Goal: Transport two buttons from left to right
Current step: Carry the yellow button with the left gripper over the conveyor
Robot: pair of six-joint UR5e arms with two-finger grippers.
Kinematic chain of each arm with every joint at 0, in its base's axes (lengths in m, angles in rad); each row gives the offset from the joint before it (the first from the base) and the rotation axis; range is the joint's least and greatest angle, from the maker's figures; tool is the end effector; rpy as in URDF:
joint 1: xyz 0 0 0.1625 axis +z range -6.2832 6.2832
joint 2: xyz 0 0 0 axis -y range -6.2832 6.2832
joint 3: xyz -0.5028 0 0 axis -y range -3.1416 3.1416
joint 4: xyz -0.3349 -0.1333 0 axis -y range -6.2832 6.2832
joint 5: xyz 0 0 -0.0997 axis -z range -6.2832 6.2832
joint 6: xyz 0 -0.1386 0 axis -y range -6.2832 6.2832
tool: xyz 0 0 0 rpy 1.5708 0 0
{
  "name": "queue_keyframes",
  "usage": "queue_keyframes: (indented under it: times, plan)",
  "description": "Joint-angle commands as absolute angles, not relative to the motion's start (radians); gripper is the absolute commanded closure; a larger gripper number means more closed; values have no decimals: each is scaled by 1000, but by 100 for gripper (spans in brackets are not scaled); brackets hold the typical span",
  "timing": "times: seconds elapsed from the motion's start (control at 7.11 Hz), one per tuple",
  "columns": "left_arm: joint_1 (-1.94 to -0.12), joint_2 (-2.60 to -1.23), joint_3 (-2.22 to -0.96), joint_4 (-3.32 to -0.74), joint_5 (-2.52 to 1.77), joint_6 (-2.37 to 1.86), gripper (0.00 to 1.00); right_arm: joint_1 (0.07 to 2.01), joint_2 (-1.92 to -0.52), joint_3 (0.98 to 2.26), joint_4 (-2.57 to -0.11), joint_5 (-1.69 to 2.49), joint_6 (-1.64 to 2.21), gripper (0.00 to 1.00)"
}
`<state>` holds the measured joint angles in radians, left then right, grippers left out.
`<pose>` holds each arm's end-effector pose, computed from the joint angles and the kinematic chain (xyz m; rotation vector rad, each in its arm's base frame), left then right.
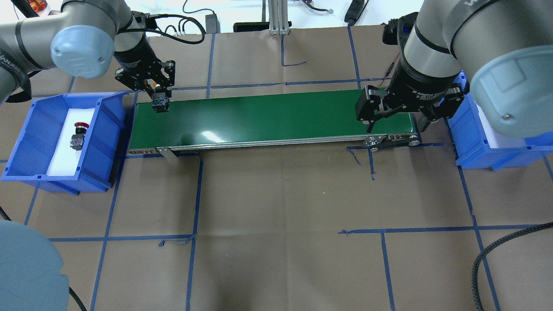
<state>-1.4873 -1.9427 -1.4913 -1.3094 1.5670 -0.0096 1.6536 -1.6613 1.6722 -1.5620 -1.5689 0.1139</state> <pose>-0.0834 -0.6078 0.3928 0.1460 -3.1329 -0.0484 0.1651 -0.3740 0.5191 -0.0489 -3.1410 -0.0311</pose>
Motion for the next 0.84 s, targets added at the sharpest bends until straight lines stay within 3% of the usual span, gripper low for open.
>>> queue_keyframes:
  times: [0.0,0.7]
  plan:
    - [-1487,-1933,-1552,-1274,1568,73,99,1654,-1661,1672,-1563,-1568,114,0]
    - [-1485,-2003,-1674,-1022,1569,120,96,1654,-1661,1674,-1563,-1568,114,0]
